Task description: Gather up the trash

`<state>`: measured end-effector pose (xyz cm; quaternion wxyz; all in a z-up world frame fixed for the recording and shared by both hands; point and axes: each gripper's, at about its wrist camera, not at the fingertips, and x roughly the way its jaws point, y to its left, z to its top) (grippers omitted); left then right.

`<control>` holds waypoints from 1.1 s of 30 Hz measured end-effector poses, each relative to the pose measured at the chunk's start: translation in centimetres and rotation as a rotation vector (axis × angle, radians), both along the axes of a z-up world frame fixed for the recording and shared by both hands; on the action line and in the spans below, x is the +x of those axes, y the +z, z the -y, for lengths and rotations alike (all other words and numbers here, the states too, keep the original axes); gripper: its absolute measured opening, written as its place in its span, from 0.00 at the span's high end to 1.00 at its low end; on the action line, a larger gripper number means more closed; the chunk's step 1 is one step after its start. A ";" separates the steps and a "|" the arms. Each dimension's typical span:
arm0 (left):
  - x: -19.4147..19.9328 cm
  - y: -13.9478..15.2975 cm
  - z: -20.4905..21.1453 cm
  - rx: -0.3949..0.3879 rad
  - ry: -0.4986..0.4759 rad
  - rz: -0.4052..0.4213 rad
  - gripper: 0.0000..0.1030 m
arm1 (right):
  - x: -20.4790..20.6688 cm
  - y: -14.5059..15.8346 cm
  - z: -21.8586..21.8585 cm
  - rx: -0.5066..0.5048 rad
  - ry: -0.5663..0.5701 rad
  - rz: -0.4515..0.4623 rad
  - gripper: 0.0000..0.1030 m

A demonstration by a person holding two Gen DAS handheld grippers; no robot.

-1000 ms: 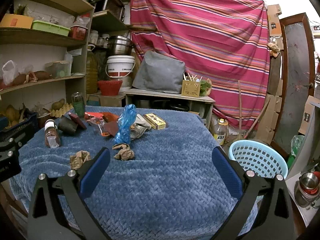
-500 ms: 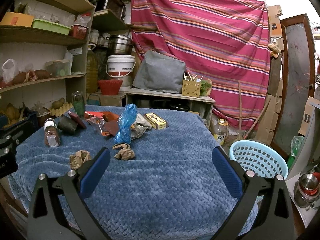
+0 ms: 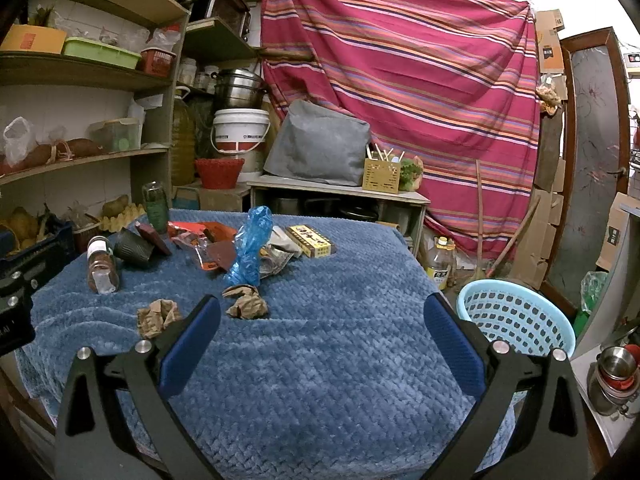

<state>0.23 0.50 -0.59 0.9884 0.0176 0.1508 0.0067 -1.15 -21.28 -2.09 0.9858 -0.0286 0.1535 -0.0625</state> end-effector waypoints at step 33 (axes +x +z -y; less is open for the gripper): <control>0.3 -0.1 0.1 -0.015 0.003 -0.009 0.05 | 0.2 -0.2 0.3 0.004 -0.001 -0.009 0.04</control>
